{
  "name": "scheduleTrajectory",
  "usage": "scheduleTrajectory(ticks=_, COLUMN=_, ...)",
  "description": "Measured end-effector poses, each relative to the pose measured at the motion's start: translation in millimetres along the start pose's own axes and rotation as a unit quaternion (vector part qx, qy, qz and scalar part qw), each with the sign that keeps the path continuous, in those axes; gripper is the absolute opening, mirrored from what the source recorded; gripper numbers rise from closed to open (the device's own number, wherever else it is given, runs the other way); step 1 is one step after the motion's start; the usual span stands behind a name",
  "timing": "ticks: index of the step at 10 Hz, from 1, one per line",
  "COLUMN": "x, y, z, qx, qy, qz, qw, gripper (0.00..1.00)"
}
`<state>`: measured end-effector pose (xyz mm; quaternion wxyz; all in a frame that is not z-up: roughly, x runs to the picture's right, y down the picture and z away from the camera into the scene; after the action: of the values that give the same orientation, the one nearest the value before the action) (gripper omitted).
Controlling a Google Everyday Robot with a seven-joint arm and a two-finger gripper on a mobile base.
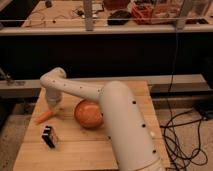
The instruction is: Place the pepper in the ceramic bowl
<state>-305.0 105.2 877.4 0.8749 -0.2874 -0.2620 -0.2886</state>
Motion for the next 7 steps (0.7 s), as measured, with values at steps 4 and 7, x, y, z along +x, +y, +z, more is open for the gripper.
scheduleTrajectory(ticks=4, x=8.5, y=3.3, z=-17.5, qx=0.009, qy=0.0, qz=0.006, qw=0.9999, gripper=0.04)
scheduleTrajectory(ticks=7, x=26.4, y=10.5, z=-50.7, qx=0.018, qy=-0.003, qz=0.016, qw=0.9997, gripper=0.04)
